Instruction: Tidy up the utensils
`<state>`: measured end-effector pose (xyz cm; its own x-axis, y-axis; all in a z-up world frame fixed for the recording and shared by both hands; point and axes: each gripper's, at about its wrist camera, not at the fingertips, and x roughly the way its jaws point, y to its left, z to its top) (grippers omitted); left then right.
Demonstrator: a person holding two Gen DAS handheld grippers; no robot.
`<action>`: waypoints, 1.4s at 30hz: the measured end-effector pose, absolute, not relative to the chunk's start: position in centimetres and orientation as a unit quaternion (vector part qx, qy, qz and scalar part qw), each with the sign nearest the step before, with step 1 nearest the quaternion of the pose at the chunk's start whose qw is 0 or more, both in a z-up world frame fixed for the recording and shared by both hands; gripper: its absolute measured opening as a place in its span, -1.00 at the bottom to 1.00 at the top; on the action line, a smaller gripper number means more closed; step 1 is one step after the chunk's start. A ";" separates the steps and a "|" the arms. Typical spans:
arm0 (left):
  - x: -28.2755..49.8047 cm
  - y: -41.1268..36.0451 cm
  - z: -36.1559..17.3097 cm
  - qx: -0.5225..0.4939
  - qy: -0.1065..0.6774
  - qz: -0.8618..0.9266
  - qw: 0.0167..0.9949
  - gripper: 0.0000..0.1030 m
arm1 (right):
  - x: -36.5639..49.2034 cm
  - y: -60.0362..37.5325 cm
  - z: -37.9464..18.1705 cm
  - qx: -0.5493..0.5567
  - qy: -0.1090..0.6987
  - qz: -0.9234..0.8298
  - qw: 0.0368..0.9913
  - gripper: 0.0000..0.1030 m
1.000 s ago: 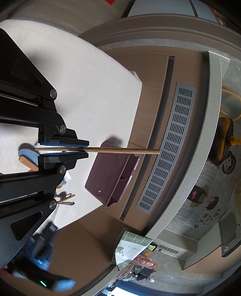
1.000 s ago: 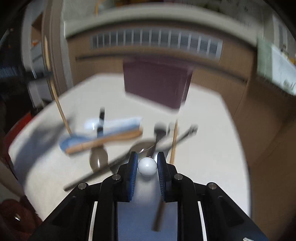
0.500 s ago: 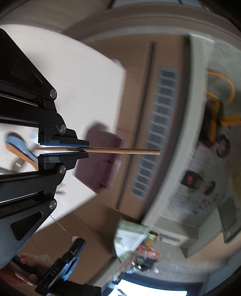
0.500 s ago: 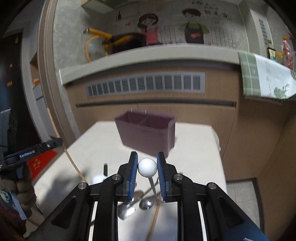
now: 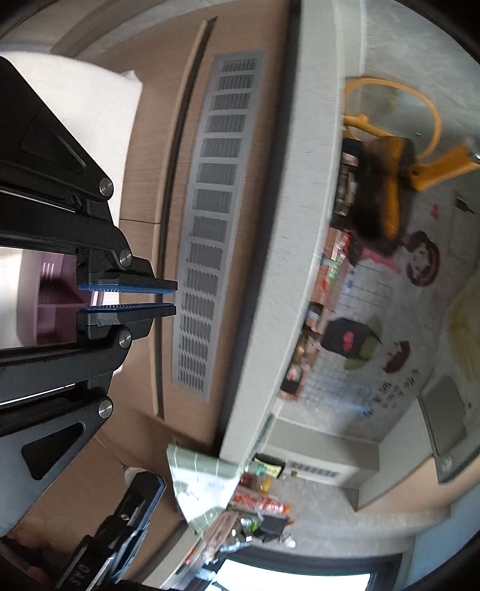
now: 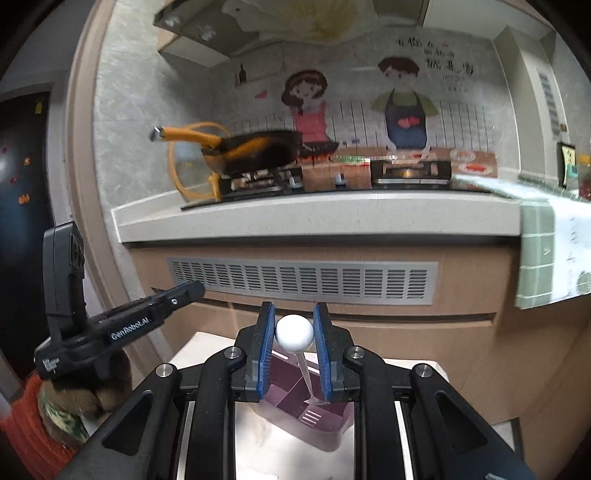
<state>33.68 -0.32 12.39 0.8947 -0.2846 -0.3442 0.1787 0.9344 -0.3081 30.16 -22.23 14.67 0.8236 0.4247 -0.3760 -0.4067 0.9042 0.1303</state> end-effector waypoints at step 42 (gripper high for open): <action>26.8 5.6 -3.6 -0.134 0.395 0.006 0.909 -0.91 | 21.5 -23.6 6.2 0.000 0.222 0.199 0.954 -0.63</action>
<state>26.84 5.62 -3.60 0.6874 -0.0948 -0.7200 -0.1173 0.9639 -0.2390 21.49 -23.61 6.16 0.8219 0.3800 -0.4244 -0.3800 0.9208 0.0885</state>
